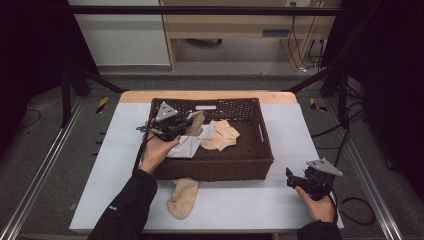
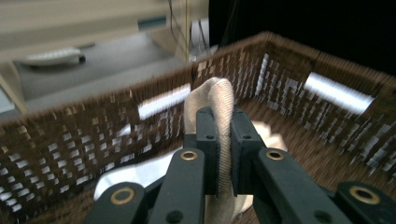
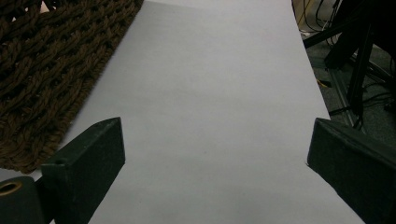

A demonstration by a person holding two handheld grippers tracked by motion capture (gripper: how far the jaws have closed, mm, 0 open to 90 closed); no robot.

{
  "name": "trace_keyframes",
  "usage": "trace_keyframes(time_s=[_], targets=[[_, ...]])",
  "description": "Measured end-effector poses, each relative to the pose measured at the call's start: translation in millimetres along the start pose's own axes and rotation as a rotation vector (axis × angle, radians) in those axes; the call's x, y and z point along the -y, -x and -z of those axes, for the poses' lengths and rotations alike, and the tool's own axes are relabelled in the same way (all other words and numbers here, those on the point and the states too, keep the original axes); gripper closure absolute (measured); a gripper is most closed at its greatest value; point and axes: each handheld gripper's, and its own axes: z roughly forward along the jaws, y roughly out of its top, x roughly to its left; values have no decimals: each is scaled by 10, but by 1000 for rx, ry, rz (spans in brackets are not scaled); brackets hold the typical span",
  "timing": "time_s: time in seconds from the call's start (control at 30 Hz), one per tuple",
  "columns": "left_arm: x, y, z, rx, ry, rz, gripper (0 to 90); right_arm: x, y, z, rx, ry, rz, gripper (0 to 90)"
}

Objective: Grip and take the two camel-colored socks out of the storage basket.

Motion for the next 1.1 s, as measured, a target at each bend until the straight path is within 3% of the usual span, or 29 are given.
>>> trace_keyframes(time_s=[0.17,0.33,0.5,0.63,0.77,1.1], targets=[[-138,73,222,2,71,27,836,0,0,2,1,0,2,44],[-202,149,374,16,115,17,836,0,1,6,2,1,-1,44],[-296,301,616,68,171,6,837,3,10,10,5,2,-3,44],[-314,408,747,101,187,-10,837,3,11,10,5,4,-2,44],[-283,612,936,156,198,-50,837,5,11,14,6,4,1,44],[-153,869,1144,225,212,-94,836,6,12,19,9,4,0,44]])
